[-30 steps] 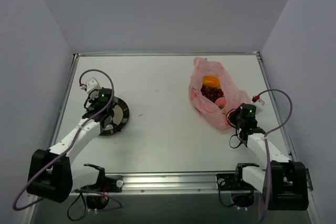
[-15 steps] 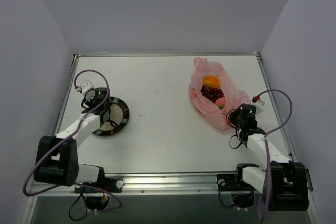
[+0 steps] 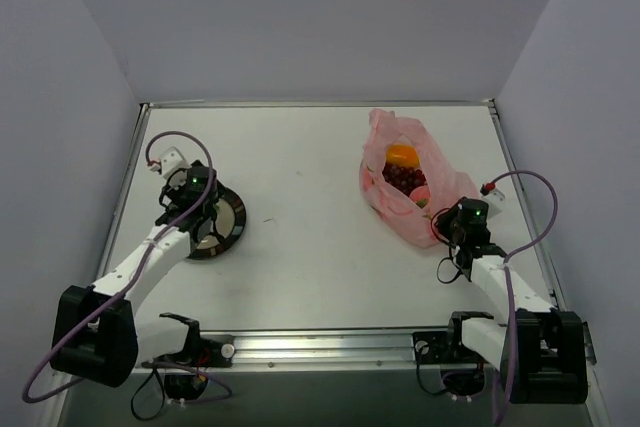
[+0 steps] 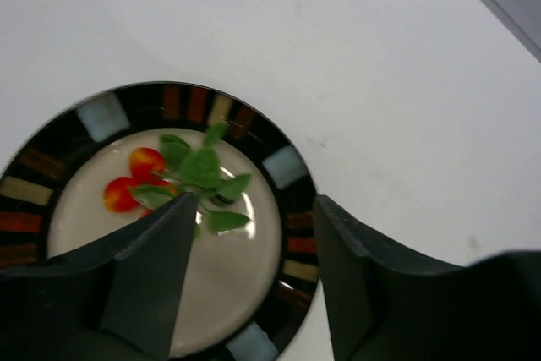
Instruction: Take the fake fruits out of the plastic bag
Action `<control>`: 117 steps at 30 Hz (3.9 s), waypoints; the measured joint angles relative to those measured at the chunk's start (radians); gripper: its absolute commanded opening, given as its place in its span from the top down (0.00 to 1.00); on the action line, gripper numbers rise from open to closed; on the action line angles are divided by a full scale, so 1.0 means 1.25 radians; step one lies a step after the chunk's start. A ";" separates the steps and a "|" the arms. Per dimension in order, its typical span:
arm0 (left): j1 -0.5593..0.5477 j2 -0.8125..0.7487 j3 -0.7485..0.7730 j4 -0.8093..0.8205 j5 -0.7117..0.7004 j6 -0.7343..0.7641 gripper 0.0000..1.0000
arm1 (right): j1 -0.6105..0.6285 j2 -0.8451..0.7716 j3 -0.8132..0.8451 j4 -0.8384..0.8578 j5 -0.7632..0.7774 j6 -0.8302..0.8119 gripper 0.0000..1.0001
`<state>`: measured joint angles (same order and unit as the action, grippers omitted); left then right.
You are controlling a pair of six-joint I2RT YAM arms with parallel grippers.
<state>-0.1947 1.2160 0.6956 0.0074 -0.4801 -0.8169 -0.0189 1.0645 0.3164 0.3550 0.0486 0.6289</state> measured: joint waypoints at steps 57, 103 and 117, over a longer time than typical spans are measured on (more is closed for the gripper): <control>-0.675 1.082 1.305 -0.172 0.367 0.451 0.32 | -0.016 -0.094 -0.037 -0.019 0.002 0.043 1.00; -0.534 0.094 0.238 0.084 0.228 0.294 0.89 | -0.016 -0.093 -0.038 -0.001 -0.013 0.038 1.00; -0.189 -0.279 -0.122 -0.195 -0.016 0.038 0.81 | -0.016 -0.083 -0.038 0.004 -0.022 0.032 1.00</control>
<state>-0.4309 0.8673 0.5430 -0.2363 -0.4999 -0.7689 -0.0395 0.9611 0.2687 0.3603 0.0216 0.6685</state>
